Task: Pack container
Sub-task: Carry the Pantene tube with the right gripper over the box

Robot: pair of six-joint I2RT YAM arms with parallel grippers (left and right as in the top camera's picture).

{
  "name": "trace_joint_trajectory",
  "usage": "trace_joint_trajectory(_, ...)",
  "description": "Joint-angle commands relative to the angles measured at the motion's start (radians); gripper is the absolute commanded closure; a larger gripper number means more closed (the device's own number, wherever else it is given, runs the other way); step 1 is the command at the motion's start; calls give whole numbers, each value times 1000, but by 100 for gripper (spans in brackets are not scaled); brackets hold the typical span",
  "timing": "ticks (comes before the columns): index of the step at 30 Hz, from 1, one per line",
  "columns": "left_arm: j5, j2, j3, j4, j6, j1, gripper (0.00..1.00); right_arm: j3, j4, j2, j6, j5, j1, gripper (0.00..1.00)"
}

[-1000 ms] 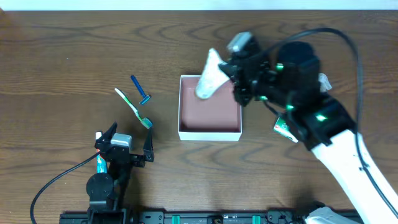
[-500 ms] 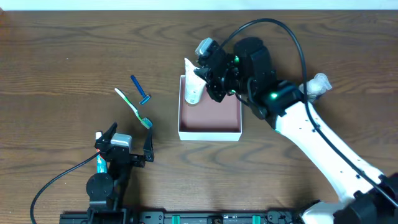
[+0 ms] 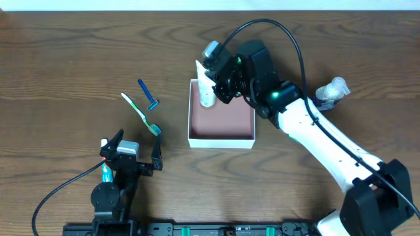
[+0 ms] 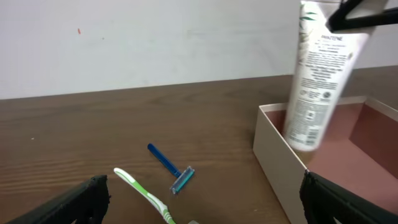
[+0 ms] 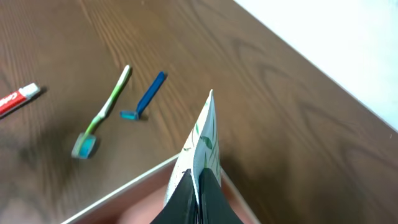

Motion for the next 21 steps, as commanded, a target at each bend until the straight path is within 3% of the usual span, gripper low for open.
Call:
trace_joint_trajectory(1,14,3,-18,-34,10,6,2,23,42,24,-16,-2,7,99)
trace_joint_trajectory(8,14,3,-18,-34,10,6,2,23,107,75,-60,-7,7,99)
trace_joint_trajectory(21,14,3,-18,-34,10,6,2,23,110,84,-319,-145,7,99)
